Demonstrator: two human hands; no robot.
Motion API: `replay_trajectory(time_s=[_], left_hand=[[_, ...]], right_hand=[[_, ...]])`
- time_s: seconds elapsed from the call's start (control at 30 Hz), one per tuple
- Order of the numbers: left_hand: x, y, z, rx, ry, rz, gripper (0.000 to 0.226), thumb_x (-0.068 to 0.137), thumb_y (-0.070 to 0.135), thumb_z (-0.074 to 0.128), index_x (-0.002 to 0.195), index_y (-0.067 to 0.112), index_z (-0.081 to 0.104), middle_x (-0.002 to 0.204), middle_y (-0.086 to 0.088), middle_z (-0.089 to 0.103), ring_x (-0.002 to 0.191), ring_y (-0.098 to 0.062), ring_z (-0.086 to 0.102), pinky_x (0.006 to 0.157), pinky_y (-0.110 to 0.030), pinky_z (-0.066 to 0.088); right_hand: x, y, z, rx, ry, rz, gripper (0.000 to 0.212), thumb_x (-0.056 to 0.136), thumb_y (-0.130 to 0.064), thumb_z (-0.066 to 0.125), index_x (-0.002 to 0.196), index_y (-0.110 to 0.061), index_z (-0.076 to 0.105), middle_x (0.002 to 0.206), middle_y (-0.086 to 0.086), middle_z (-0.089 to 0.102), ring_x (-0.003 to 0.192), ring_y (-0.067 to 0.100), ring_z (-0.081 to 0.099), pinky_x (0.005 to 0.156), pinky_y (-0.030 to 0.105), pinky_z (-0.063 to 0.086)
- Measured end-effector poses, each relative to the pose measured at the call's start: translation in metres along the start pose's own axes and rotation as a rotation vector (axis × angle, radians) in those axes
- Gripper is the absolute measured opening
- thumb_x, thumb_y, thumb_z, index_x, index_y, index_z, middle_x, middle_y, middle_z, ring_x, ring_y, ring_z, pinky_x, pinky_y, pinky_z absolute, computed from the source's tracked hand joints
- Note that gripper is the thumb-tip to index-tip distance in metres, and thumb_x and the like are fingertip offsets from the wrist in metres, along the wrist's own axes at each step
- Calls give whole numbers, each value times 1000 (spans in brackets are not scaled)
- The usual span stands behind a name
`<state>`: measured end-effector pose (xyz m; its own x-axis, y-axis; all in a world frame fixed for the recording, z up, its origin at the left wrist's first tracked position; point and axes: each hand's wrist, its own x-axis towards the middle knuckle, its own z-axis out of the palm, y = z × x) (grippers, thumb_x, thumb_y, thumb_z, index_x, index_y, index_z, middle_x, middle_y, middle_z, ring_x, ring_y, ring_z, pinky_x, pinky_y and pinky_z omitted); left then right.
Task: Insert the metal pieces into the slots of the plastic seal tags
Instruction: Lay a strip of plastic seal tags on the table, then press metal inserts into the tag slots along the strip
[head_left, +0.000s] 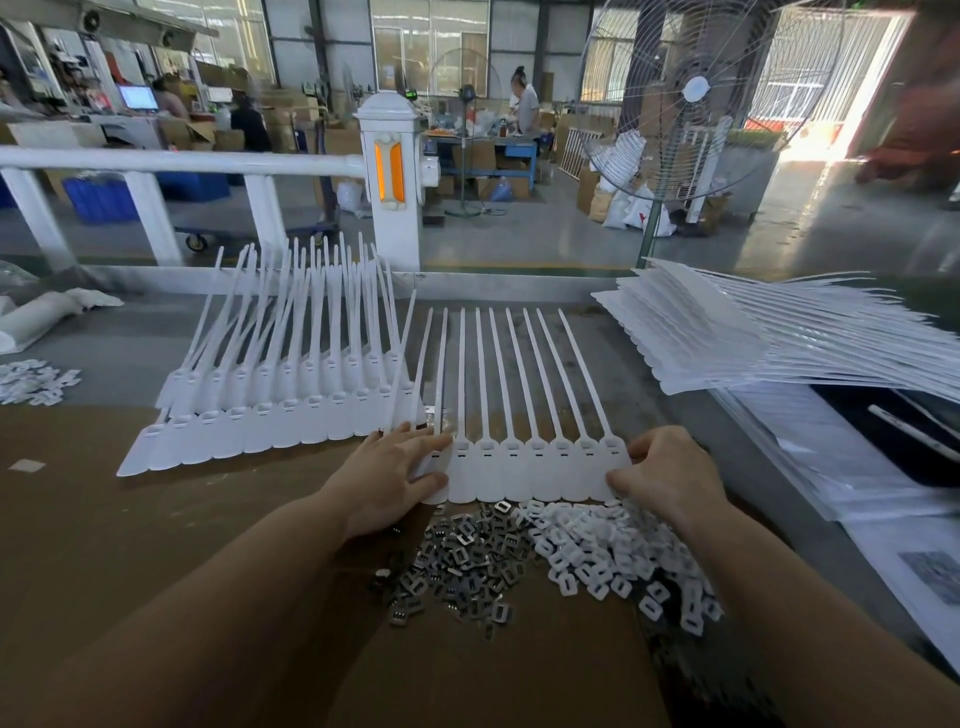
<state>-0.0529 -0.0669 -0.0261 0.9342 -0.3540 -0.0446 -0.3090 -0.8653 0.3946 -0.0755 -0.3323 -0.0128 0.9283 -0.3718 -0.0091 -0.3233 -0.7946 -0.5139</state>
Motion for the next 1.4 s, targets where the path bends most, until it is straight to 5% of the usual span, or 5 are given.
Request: replay_trajectory(time_s=[0.37,0.53,0.8,0.9,1.4], left_hand=[[0,-2,2,4,-1,26,50,97,39,43,144,37,28,157,7,17,145,-12,4,114,-31,-3],[-1,-2,3,-33,29,30,47,97,37,46,142,37,33,156,9,19,144,-11,9,115,-33,1],[-3,-5,3,-305,336,-60,33,86,32,65,118,25,63,131,6,51,105,-7,50,89,-20,36],[0,-4,0,-326,458,-168,29,85,32,67,112,21,67,118,-2,57,104,-17,53,89,-31,46],[-4,-12,13,-332,471,-232,36,79,27,69,114,30,63,104,15,45,96,-5,46,105,-41,31]], right_hand=[[-4,0,-3,-74,-37,-7,24,76,-22,67,95,-9,63,86,6,65,84,23,61,75,31,49],[-11,-8,1,-191,66,-39,22,82,-27,63,101,-17,62,104,4,62,104,23,54,94,40,43],[-36,-42,28,-56,221,-402,23,89,-24,59,112,-26,62,114,-7,60,111,12,47,96,32,30],[-40,-48,39,-28,212,-470,21,89,-22,58,109,-27,65,108,-8,62,109,11,49,95,29,29],[-59,-59,54,-17,59,-704,17,91,-25,56,101,-30,68,102,-13,63,102,8,48,85,24,21]])
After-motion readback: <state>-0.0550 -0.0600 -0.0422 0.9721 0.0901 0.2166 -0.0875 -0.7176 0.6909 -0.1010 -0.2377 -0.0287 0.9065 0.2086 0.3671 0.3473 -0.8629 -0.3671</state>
